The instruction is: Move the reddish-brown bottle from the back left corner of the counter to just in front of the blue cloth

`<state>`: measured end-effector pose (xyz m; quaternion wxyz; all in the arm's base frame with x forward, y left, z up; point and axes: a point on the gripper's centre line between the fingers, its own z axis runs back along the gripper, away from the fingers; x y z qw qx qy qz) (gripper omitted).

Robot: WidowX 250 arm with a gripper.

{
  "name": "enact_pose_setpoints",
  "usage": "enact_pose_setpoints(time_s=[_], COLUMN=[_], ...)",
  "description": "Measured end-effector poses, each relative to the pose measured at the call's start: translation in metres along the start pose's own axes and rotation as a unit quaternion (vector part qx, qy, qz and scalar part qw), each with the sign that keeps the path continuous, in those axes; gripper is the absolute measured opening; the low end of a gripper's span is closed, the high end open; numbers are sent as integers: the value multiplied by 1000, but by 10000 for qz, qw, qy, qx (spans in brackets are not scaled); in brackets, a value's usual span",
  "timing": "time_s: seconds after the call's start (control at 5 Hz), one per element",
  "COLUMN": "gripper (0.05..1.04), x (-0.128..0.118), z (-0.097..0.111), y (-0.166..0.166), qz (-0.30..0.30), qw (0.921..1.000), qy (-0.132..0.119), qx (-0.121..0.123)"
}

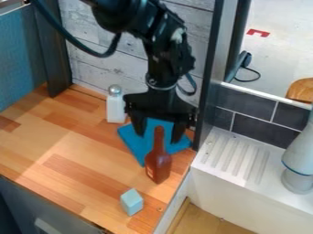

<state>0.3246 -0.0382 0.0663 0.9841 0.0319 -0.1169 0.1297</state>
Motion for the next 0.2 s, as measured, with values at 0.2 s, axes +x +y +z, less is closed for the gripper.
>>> enact_pose_setpoints(time_s=[0.2], gripper=[1005], x=[4], z=[44], y=[8], qz=[156], qw=[9989], qy=[-423], qx=[-119])
